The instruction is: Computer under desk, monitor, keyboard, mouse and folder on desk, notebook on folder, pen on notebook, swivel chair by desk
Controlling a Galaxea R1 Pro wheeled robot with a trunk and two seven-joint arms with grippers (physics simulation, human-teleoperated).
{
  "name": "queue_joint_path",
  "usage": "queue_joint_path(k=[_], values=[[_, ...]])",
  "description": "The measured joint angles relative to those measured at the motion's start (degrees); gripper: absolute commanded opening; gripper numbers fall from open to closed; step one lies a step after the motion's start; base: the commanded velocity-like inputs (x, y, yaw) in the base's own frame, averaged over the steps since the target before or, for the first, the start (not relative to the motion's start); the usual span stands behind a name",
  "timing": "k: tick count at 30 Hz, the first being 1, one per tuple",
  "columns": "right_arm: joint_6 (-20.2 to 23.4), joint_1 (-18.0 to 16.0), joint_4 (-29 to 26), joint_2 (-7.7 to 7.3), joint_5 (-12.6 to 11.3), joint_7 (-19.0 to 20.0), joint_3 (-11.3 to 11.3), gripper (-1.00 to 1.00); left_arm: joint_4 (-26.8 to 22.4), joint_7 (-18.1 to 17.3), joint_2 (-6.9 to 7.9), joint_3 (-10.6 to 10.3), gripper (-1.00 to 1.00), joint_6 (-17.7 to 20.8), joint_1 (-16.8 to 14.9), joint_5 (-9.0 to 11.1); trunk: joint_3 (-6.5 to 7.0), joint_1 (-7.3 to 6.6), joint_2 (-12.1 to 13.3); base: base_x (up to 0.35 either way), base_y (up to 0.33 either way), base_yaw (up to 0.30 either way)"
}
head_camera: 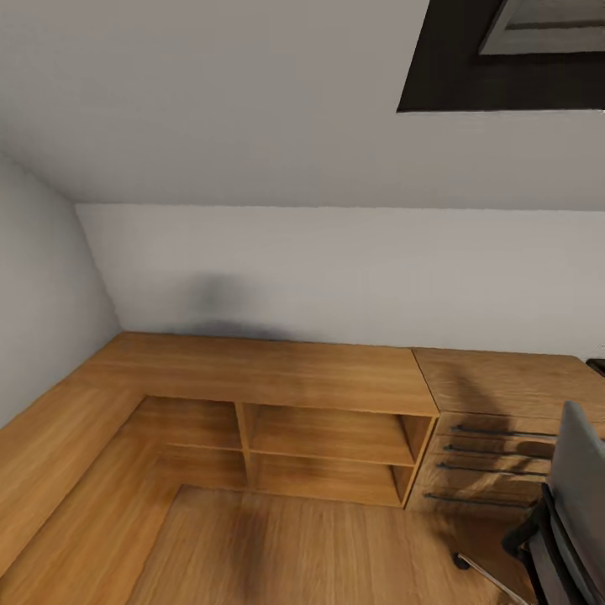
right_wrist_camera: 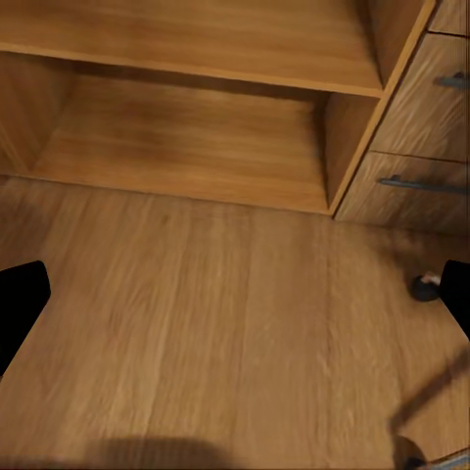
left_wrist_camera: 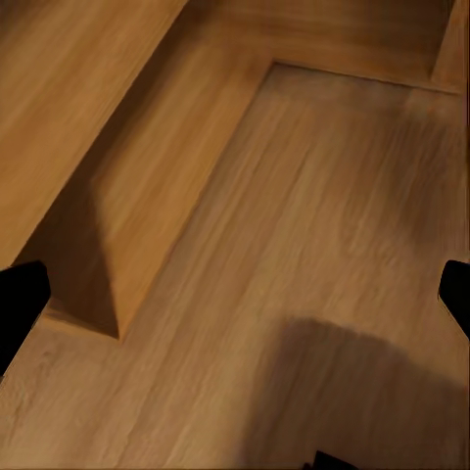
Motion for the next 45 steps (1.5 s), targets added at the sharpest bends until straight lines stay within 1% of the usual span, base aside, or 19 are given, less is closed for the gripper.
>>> queue_joint_path(k=[7,11,45], values=[[-0.01,0.04,0.0,0.0,0.0,-0.01,0.0,1.0,-0.01,0.0,0.0,0.0,1.0,0.05,0.0,0.02,0.0,0.01,0.0,0.223,0.057,-0.28],[-0.01,0.03,0.0,0.0,0.0,0.0,0.01,1.0,-0.01,0.0,0.0,0.01,1.0,0.05,0.0,0.03,0.0,0.02,0.01,0.085,0.007,-0.28],[-0.07,0.0,-0.09,-0.04,0.01,0.02,-0.07,1.0,-0.01,-0.01,0.0,0.01,1.0,0.02,0.0,0.01,0.0,0.02,0.01,0.003,0.0,-0.283]])
